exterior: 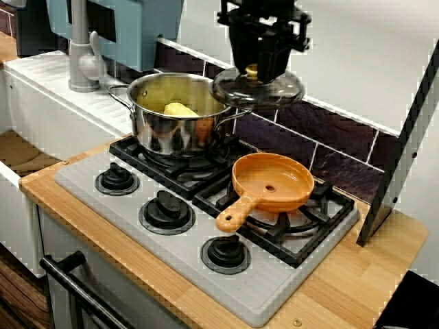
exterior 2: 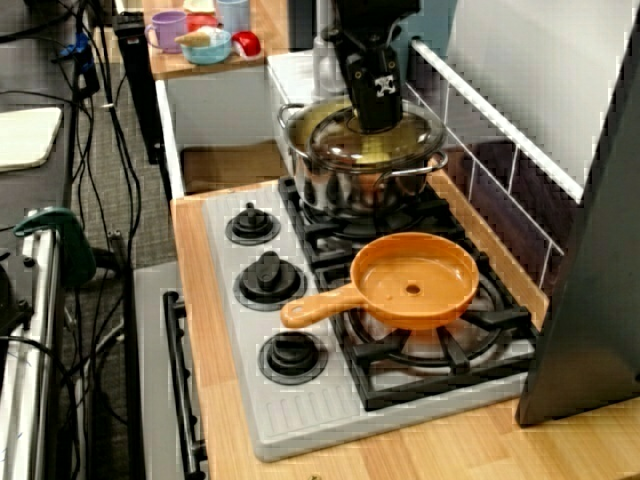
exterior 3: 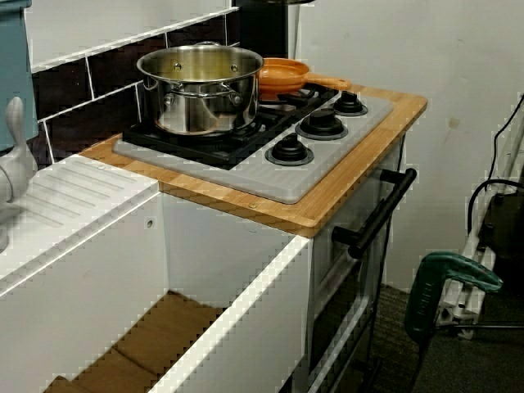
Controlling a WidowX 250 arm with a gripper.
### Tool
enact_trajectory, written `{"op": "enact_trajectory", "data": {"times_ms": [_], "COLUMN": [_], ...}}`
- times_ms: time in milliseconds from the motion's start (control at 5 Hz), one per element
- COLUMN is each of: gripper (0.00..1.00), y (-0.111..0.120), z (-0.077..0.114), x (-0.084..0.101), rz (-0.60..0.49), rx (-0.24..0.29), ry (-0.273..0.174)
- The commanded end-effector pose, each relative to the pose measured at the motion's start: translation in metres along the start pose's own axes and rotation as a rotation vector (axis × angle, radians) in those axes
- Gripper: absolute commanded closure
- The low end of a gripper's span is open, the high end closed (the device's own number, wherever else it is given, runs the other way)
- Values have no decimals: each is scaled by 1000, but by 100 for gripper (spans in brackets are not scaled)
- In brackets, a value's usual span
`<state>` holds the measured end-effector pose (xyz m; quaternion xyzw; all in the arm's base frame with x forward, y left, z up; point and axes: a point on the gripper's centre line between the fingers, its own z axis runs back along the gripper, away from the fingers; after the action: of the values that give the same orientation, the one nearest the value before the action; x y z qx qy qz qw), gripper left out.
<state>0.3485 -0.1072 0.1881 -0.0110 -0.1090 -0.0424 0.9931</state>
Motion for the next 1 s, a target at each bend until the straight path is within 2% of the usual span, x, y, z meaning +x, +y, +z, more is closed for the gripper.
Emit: {"op": "enact_trajectory", "data": {"times_ms": [0, 400, 600, 800], "gripper": [100, 100, 100, 100], "y": [49, 99, 108, 102], "z": [32, 34, 28, 25], "x": [3, 1, -2, -3], "rz": [143, 265, 285, 268], "rx": [14, 38, 54, 55], "ry": [-83, -96, -91, -84]}}
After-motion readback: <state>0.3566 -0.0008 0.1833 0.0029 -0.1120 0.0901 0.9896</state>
